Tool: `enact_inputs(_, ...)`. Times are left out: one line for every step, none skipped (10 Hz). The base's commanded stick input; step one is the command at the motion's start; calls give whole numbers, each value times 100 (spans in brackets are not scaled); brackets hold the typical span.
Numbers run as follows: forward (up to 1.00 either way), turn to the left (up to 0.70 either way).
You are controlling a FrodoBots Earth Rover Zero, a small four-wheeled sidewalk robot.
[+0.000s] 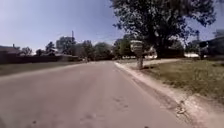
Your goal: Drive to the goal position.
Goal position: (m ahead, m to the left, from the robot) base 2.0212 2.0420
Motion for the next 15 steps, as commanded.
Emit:
enact_inputs(70, 0)
enact_inputs(70, 0)
enact_inputs(70, 0)
enact_inputs(70, 0)
enact_inputs(70, 0)
enact_inputs(70, 0)
enact_inputs(70, 0)
enact_inputs(70, 0)
enact_inputs(70, 0)
enact_inputs(70, 0)
enact_inputs(70, 0)
enact_inputs(70, 0)
enact_inputs(70, 0)
enact_inputs(70, 0)
enact_inputs(70, 0)
